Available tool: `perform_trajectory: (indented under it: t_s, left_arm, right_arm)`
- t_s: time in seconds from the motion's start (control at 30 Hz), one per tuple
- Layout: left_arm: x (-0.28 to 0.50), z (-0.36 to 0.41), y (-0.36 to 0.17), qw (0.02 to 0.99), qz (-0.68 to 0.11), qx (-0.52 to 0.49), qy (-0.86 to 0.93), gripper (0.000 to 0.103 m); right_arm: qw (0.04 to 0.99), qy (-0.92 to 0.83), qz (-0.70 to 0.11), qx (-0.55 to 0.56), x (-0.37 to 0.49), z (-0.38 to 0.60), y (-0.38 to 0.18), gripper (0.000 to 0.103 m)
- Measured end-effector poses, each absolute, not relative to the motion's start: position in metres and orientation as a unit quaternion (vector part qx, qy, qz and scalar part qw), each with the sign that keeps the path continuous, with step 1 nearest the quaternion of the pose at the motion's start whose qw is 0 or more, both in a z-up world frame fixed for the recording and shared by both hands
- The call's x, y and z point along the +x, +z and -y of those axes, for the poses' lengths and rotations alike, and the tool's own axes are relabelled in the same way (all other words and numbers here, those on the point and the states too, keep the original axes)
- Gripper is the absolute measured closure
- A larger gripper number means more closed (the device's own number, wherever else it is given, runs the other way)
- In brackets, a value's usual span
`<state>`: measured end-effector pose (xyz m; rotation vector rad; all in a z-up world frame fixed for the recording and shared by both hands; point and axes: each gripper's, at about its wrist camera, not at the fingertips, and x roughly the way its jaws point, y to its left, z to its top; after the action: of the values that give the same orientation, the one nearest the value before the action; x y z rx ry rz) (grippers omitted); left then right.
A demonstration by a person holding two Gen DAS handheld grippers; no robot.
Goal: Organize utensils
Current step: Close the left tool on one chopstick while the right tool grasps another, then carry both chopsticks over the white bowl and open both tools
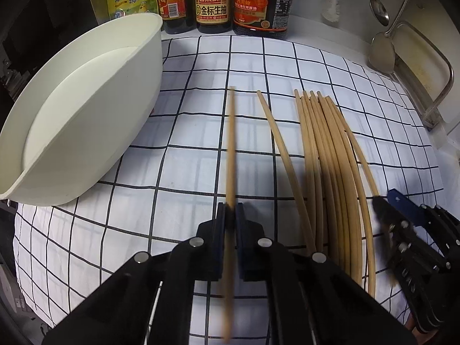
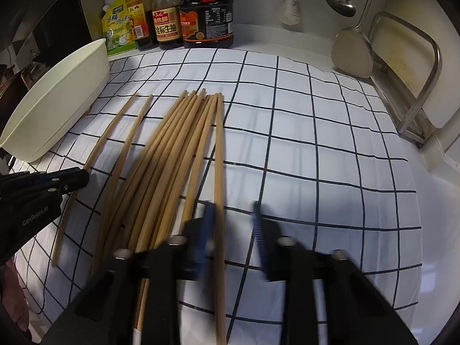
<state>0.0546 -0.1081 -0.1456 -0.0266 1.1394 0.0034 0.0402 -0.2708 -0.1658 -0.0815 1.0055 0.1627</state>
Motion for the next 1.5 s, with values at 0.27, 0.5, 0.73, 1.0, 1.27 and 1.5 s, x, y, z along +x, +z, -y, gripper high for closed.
perform_trajectory:
  t_s: [0.27, 0.5, 0.73, 1.0, 1.27, 1.5]
  left_arm:
    - [0.048, 0.1, -0.135, 0.841, -0.54, -0.022, -0.029, 0.096]
    - [0.038, 0.074, -0.09, 0.854, -0.518, -0.026, -0.046, 0.096]
    - [0.041, 0.01, -0.039, 0.872, -0.487, -0.026, -0.042, 0.096]
    - [0.069, -0.086, -0.016, 0.883, -0.468, -0.022, -0.007, 0.096]
    - [0.108, -0.145, -0.037, 0.873, -0.486, -0.038, -0.009, 0.095]
    - [0.13, -0.159, -0.074, 0.859, -0.51, -0.041, -0.016, 0.095]
  right_arm:
    - [0.868, 0.089, -0.488, 0.028, 0.035, 0.284, -0.157, 0.097]
    - [0.878, 0.092, -0.467, 0.047, 0.022, 0.266, -0.113, 0.097]
    - [0.89, 0.127, -0.432, 0.067, 0.026, 0.207, -0.058, 0.097]
    - [0.887, 0.192, -0.415, 0.07, 0.071, 0.099, -0.038, 0.097]
    - [0.868, 0.216, -0.441, 0.073, 0.113, 0.016, -0.061, 0.097]
    - [0.848, 0.192, -0.489, 0.067, 0.138, -0.016, -0.105, 0.097]
